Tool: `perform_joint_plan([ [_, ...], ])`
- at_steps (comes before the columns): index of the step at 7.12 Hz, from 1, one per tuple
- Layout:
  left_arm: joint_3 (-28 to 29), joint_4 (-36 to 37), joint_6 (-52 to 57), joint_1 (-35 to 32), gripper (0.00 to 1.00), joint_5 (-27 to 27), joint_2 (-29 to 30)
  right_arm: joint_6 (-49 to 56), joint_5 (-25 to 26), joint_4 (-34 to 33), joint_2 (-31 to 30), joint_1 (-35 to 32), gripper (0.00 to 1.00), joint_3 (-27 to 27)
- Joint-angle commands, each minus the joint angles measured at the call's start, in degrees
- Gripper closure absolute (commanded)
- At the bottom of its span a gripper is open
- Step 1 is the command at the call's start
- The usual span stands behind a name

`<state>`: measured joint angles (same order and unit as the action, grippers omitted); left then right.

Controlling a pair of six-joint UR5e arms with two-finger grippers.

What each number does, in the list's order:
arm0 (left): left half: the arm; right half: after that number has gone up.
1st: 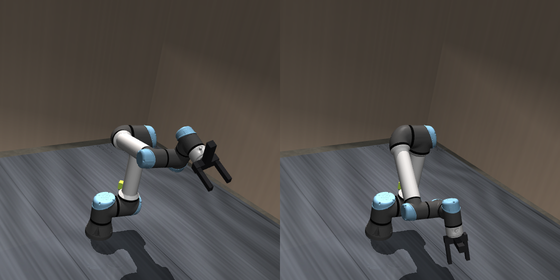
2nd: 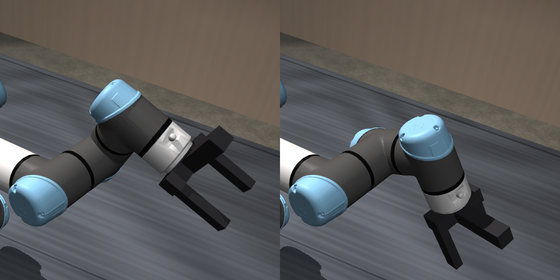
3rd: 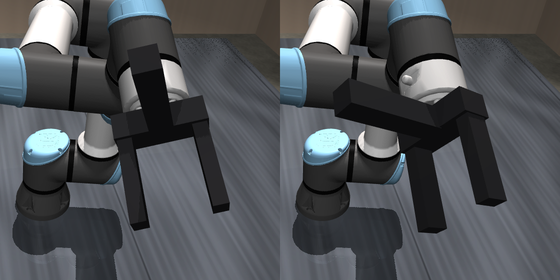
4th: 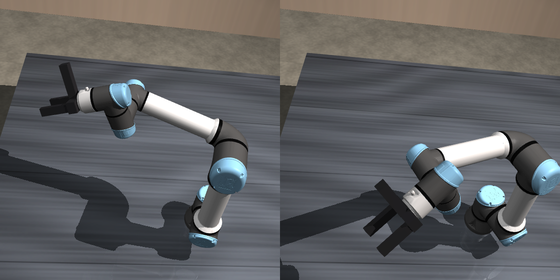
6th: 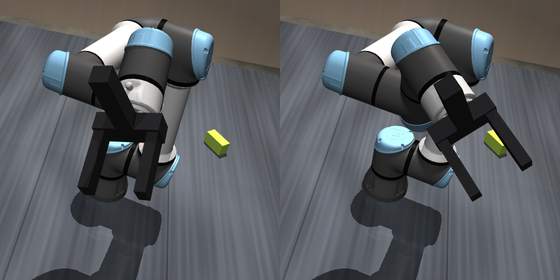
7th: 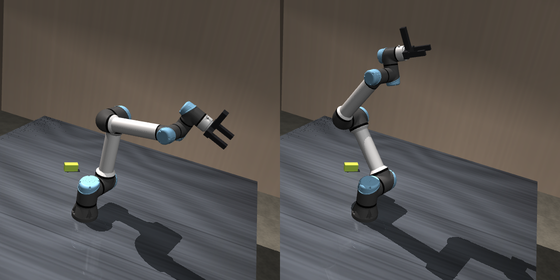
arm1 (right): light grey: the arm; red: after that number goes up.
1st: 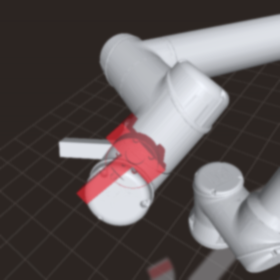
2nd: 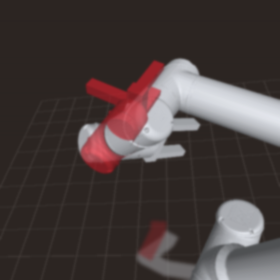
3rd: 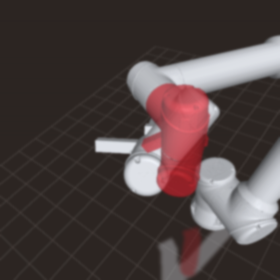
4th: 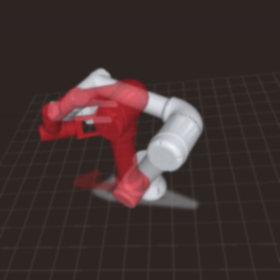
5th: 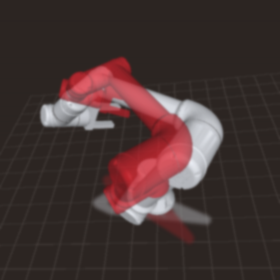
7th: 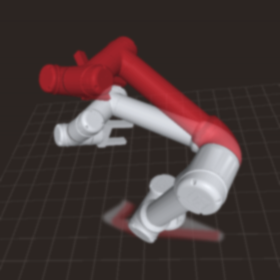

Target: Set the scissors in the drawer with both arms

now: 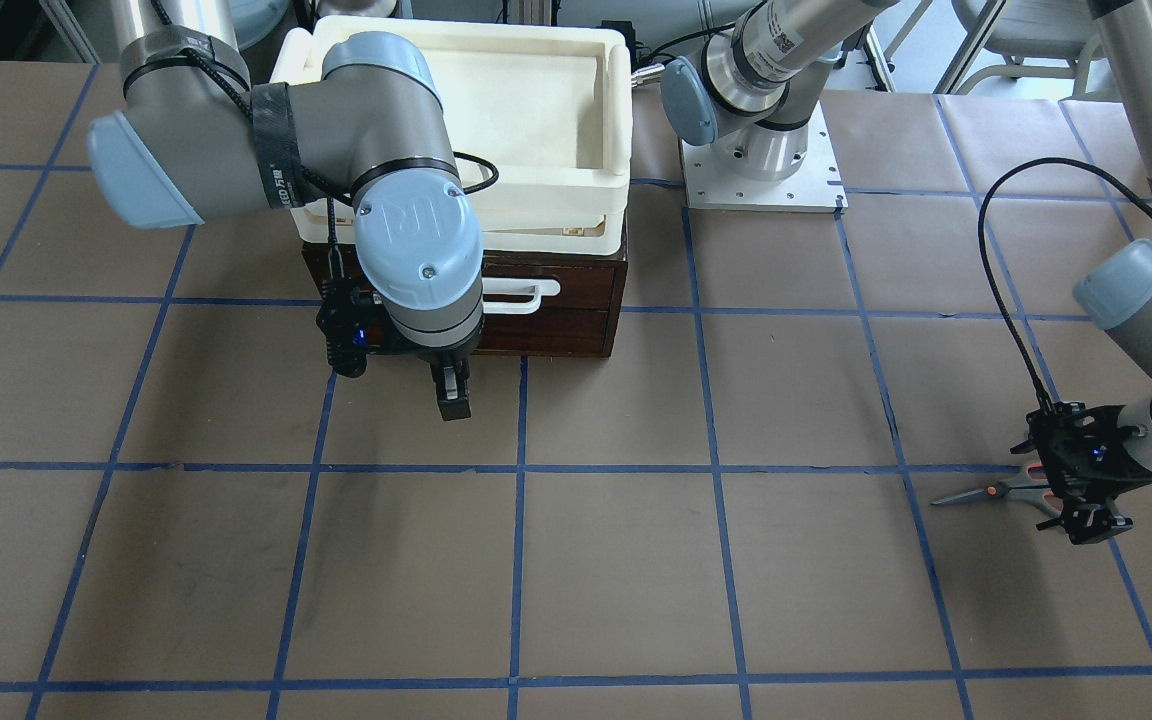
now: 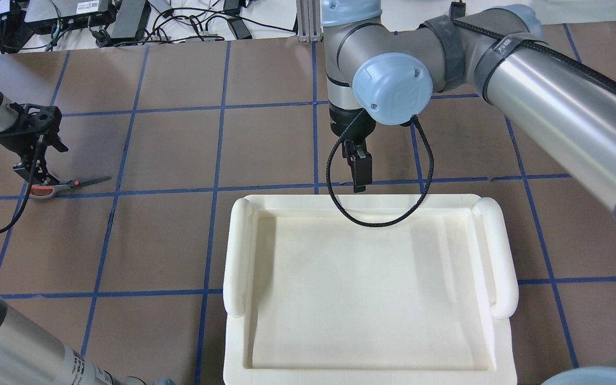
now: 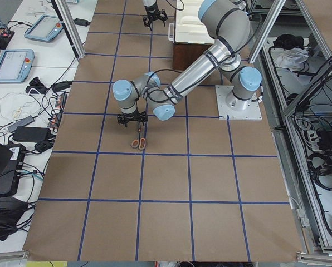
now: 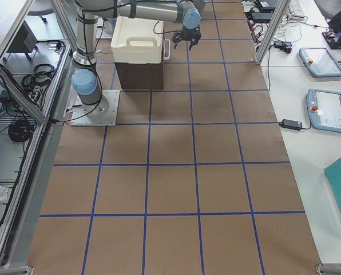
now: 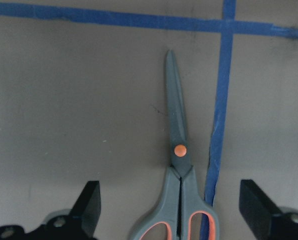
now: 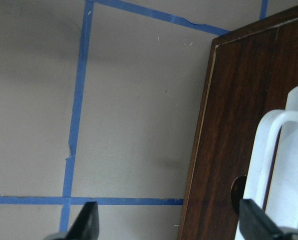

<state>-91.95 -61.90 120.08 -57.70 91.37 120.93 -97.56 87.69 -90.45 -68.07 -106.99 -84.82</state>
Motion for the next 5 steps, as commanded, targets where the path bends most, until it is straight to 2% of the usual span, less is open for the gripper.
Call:
perform_joint_plan([
  [1, -0.4, 1.5, 4.9, 0.3, 0.03, 4.2, 2.7, -0.4, -2.0, 2.3, 0.5, -0.1, 0.0, 0.0],
  [5, -0.5, 1.4, 1.5, 0.3, 0.02, 4.0, 3.6, -3.3, -2.2, 5.2, 0.9, -0.4, 0.0, 0.0],
])
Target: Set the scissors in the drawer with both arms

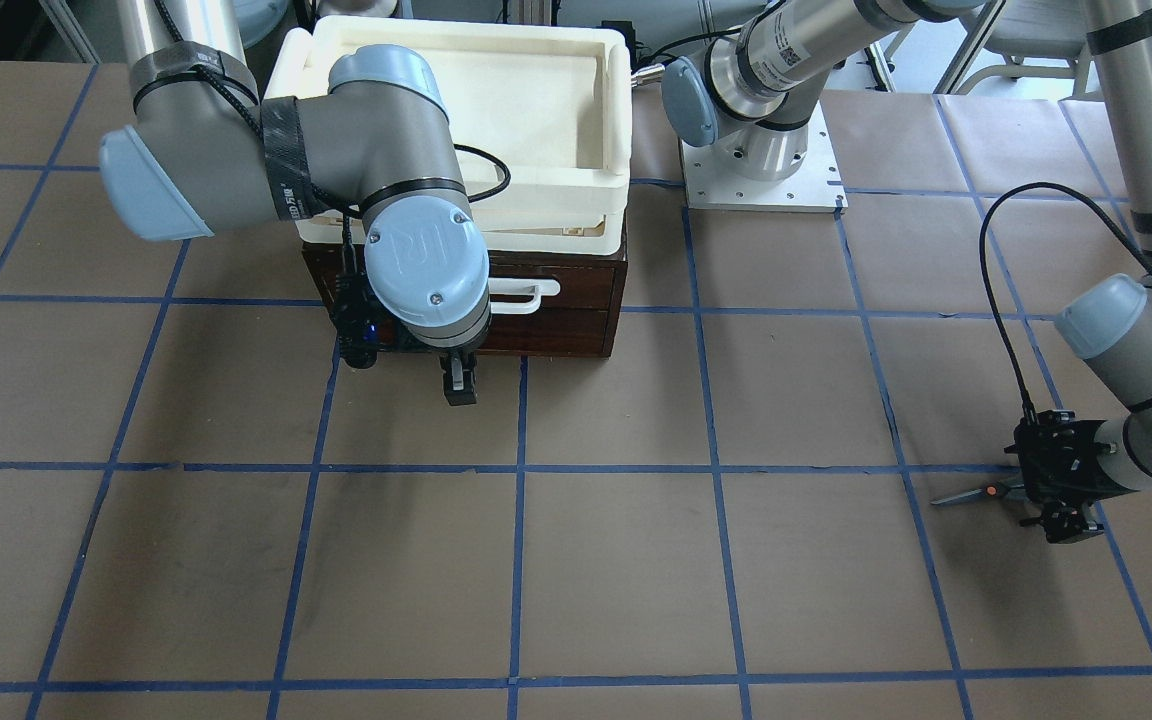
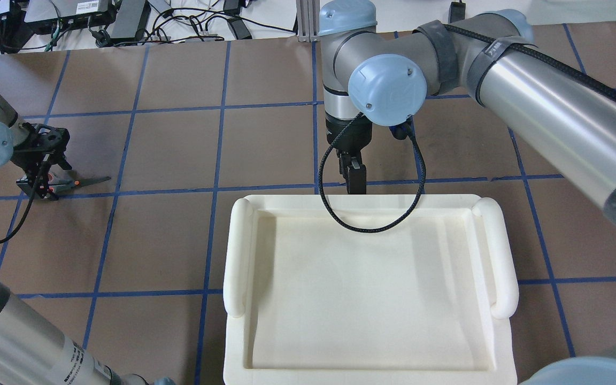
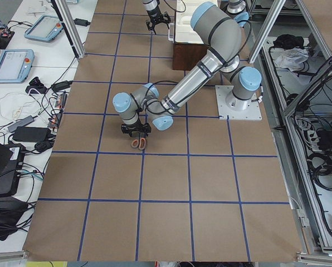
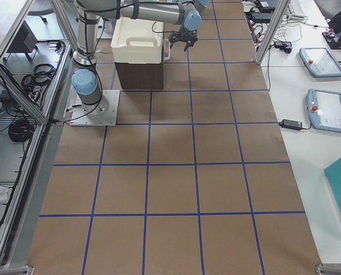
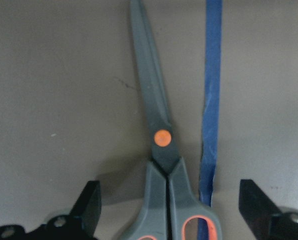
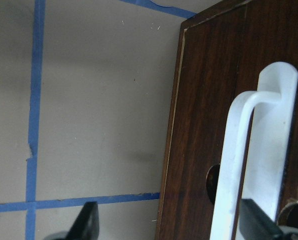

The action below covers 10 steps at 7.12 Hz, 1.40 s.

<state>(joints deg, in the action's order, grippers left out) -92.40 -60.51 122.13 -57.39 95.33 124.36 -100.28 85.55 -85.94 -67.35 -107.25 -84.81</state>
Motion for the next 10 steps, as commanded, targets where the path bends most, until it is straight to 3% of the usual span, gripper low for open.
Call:
perform_joint_plan([
  [1, -0.1, 0.1, -1.6, 0.0, 0.02, 0.2, 0.3, -2.9, 0.0, 0.8, 0.9, -0.2, 0.0, 0.0],
  [3, -0.1, 0.4, -1.3, 0.0, 0.06, 0.1, 0.3, -3.3, 0.0, 0.9, 1.3, -0.8, 0.0, 0.0],
  [5, -1.1, 6.0, -1.4, 0.0, 0.14, -0.1, 0.0, -3.3, 0.0, 1.7, 1.4, -0.9, 0.0, -0.1],
  [8, -4.6, 7.8, -3.0, -0.3, 0.14, -0.9, -1.5, -3.3, -0.1, 1.8, 1.5, -0.9, 0.0, -0.2],
  [9, -4.7, 7.5, -2.8, -0.2, 0.17, -1.4, -1.5, -3.3, -0.1, 1.9, 1.9, -0.9, 0.0, -0.2],
  [10, -4.7, 8.0, -2.1, -0.1, 0.27, -0.9, -1.7, -3.2, -0.1, 1.8, 2.3, -0.9, 0.0, -0.2],
])
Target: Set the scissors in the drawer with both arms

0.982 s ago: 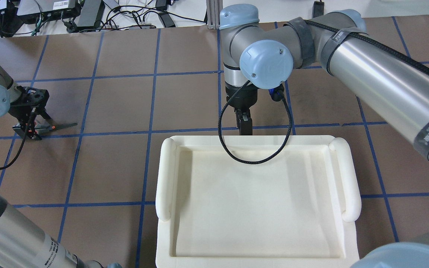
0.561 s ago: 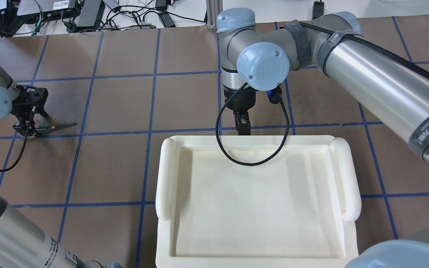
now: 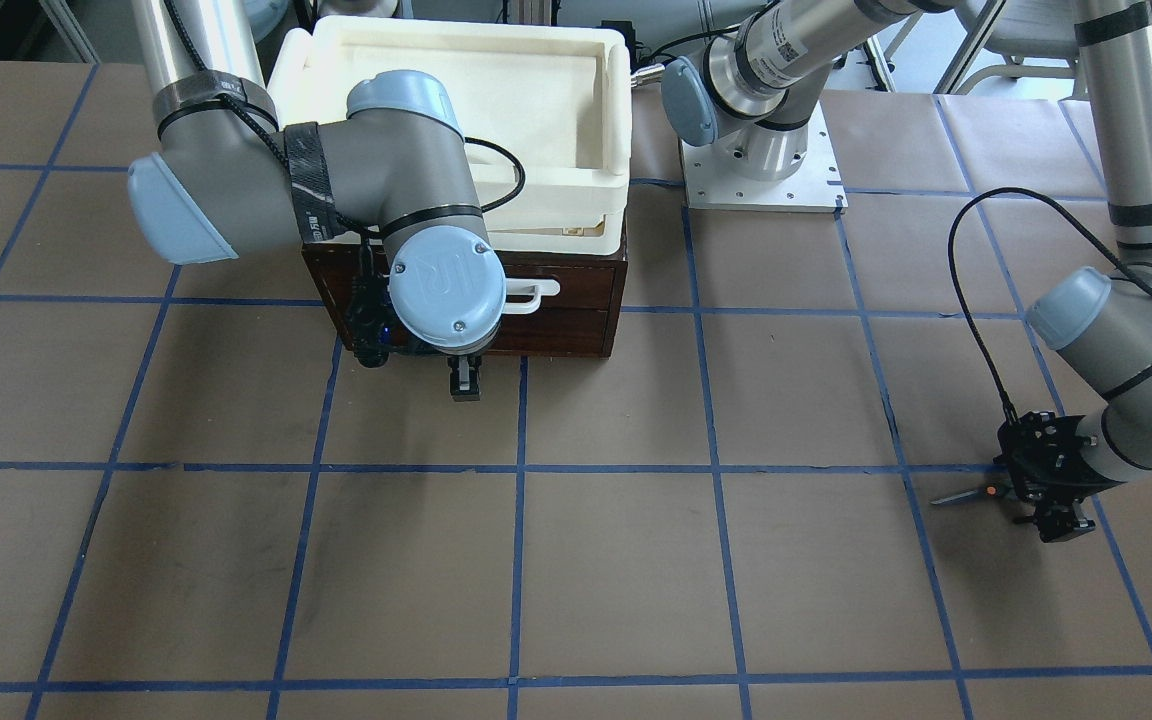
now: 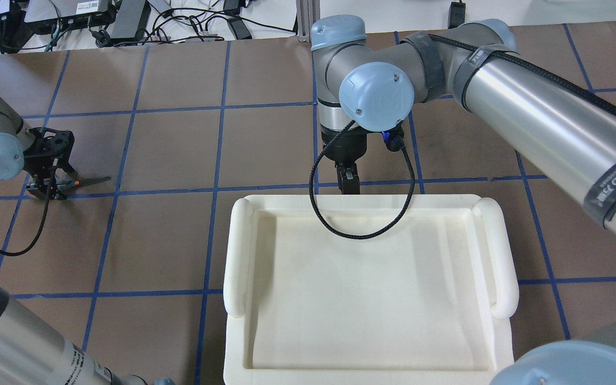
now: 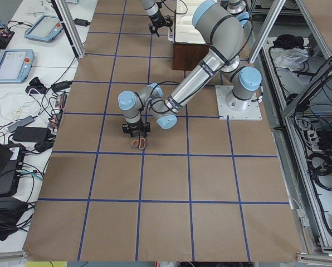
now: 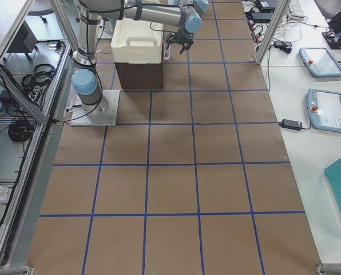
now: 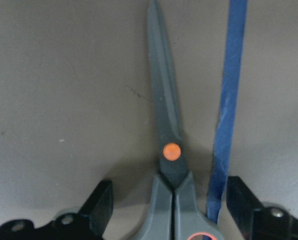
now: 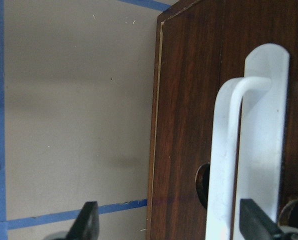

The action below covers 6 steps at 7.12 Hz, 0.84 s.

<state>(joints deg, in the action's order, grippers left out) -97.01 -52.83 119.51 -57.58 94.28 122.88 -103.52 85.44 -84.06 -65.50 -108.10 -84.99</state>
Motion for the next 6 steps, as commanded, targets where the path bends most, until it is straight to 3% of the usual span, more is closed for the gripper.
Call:
perform_joint_plan([
  [1, -0.1, 0.5, 0.4, 0.1, 0.37, 0.4, -0.2, 0.1, 0.0, -0.4, 0.7, 0.0, 0.0, 0.0],
  [4, -0.3, 3.4, 0.4, 0.1, 0.48, 0.9, 0.0, 0.7, 0.1, -0.7, 1.8, 0.0, 0.0, 0.0],
  [5, -0.3, 4.5, -0.1, 0.1, 0.63, 1.9, 0.0, 0.8, 0.0, -0.7, 1.9, 0.0, 0.0, -0.1],
  [6, -0.3, 5.6, -0.2, 0.0, 0.7, 2.9, 0.0, 0.8, 0.0, -0.7, 1.9, 0.0, 0.0, -0.1],
])
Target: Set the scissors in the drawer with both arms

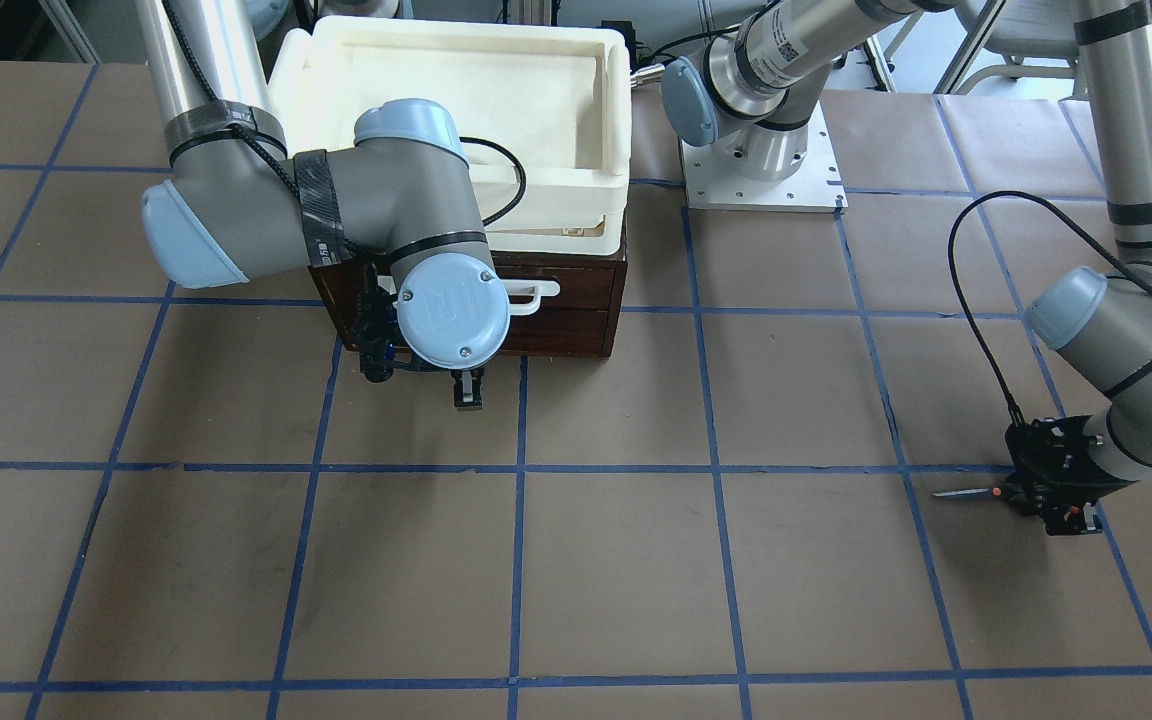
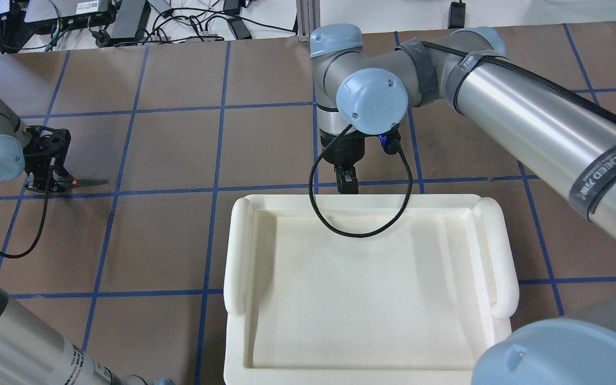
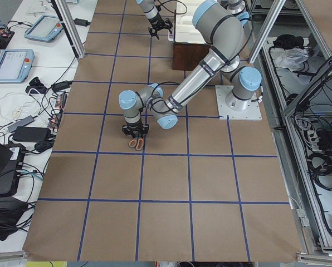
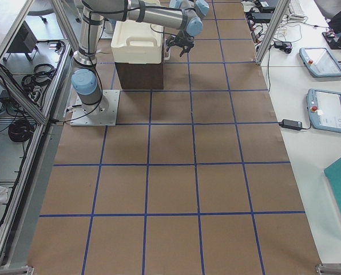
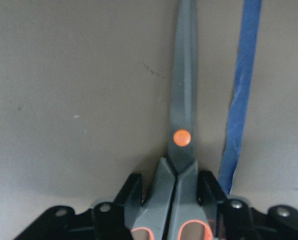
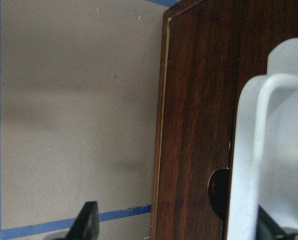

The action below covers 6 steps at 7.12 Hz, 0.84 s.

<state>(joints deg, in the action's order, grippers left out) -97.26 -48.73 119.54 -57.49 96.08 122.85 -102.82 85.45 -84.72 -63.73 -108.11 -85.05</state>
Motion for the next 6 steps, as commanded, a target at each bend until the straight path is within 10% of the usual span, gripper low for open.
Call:
perform_joint_plan([
  [1, 0.0, 1.8, -0.5, -0.1, 0.73, 1.3, 0.1, 0.0, 0.0, 0.0, 0.4, -0.1, 0.0, 0.0],
  [6, 0.1, 2.0, -0.5, -1.7, 0.96, 1.4, -3.5, 0.3, 0.2, -7.4, 0.8, 0.0, 0.0, -0.6],
])
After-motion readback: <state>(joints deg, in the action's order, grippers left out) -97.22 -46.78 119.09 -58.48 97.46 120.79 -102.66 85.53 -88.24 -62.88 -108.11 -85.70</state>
